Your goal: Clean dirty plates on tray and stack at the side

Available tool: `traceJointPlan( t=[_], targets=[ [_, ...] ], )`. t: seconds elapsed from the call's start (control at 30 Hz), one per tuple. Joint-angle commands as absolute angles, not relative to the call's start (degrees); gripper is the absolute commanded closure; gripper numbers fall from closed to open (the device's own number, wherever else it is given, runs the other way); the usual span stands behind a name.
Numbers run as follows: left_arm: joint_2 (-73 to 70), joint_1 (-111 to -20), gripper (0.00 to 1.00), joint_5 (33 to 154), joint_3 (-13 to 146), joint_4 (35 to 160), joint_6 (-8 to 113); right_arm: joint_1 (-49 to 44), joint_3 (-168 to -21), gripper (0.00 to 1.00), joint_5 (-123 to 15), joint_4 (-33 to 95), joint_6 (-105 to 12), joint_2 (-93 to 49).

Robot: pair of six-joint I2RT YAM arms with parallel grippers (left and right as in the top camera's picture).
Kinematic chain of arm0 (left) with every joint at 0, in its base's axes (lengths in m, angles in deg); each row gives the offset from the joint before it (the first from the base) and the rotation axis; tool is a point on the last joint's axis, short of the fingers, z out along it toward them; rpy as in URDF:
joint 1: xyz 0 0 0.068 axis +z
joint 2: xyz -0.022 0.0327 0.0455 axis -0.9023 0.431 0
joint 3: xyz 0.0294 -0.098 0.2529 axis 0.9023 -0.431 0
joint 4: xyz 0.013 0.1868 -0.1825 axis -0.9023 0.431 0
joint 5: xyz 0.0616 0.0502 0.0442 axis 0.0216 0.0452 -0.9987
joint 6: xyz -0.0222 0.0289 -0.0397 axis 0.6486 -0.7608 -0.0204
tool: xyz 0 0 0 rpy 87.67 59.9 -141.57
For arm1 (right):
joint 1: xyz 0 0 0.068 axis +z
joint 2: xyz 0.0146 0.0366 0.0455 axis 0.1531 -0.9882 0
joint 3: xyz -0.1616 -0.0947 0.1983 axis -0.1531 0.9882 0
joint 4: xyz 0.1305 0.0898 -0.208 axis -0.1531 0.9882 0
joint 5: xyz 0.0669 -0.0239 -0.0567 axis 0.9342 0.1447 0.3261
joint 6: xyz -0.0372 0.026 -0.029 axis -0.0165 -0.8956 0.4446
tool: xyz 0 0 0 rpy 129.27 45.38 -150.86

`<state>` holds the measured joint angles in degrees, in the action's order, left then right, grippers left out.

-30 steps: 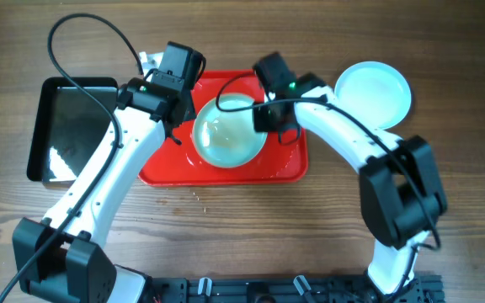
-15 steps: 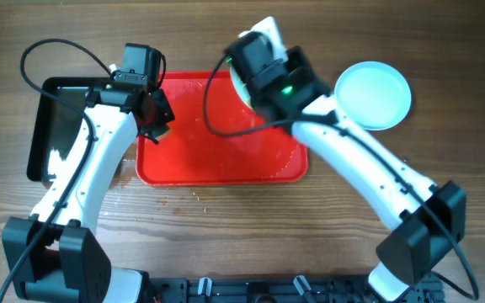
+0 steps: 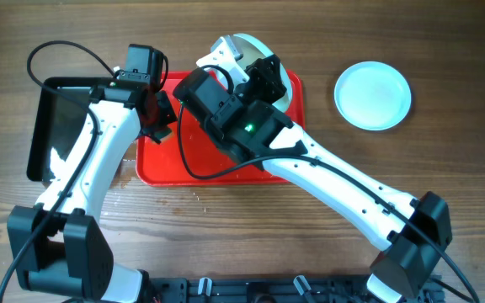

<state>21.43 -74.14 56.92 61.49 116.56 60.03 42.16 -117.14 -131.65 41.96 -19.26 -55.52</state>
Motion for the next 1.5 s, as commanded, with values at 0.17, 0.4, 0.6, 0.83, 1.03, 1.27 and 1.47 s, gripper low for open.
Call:
traceJointPlan(
  t=[0.17,0.4,0.6,0.83,1.03,1.27,1.47],
  targets=[
    [22.4,-74.0,0.96,57.6,60.9,116.4,60.1,42.2,-117.9,0.95,-127.3,41.7,-24.6,-54.5],
    [22.4,-74.0,0.96,57.6,60.9,116.4,60.1,41.9,-117.6,0.96,-102.3,46.6,-32.4,-54.6],
    [22.4,-74.0,0.96,57.7,60.9,117.0,60.1,37.0,-117.6,0.96,-102.5,49.9,-38.8,-54.5],
    [22.4,-74.0,0.96,58.7,60.9,117.1,59.9,5.2,-117.7,0.96,-46.4,50.7,-47.7,-48.5],
    [22.4,-74.0,0.96,58.9,60.9,116.0,60.0,-26.1,-107.7,0.96,-47.7,54.0,-42.7,-49.3],
    [22.4,-74.0,0.96,58.9,60.9,115.8,60.0,-30.1,-92.3,0.95,-48.9,32.4,-46.9,-49.4],
    [22.4,-74.0,0.96,59.1,60.9,115.8,60.2,-29.8,-92.2,0.78,-50.6,30.5,-49.9,-51.3]
  ],
)
